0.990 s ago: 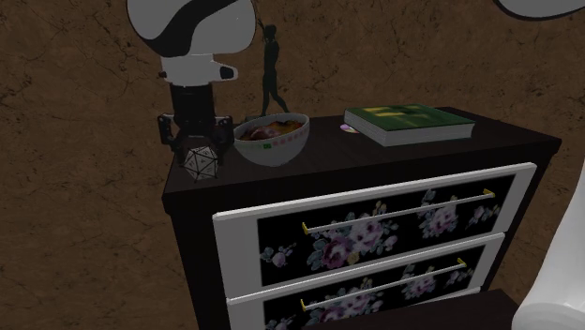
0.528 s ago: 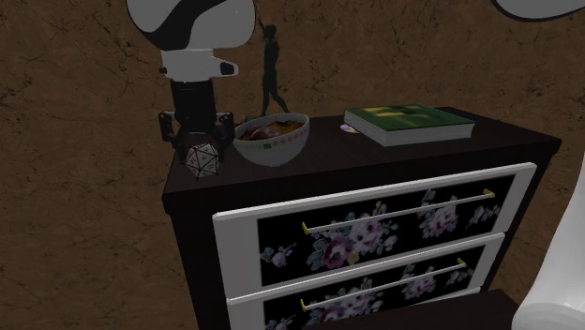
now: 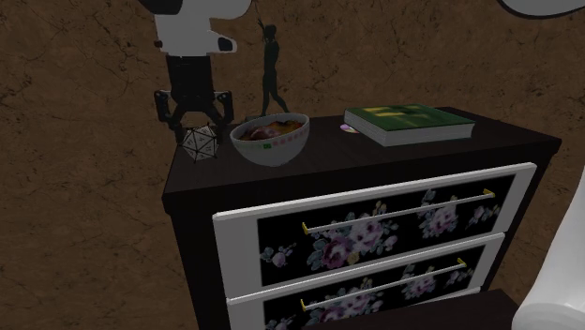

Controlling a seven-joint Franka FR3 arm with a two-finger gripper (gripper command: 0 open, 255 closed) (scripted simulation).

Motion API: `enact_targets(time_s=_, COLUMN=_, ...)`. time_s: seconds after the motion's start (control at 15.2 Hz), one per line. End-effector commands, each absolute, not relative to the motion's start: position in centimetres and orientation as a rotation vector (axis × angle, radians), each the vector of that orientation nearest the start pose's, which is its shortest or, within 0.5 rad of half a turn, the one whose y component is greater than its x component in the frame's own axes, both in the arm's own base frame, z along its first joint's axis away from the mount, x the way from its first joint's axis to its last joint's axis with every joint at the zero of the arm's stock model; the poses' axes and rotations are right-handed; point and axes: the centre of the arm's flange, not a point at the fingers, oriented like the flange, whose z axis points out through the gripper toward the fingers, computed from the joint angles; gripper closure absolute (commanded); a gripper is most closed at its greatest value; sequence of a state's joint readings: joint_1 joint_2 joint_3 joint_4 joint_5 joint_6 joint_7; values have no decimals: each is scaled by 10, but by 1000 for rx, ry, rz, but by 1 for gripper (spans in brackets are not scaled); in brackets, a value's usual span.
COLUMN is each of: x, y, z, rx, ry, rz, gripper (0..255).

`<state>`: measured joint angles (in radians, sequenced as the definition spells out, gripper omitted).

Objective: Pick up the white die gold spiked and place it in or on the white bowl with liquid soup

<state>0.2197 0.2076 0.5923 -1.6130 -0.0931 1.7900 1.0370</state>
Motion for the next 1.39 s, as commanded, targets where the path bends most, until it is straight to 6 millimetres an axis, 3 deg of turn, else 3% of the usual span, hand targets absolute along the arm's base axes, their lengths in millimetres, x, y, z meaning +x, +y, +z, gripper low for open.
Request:
enact_targets(time_s=0.0, x=450, y=423, z=530, rx=-3105, ry=335, rz=25, gripper=255)
enact_targets(time_s=1.32, x=450, y=423, z=632, rx=-3105, ry=335, rz=25, gripper=255)
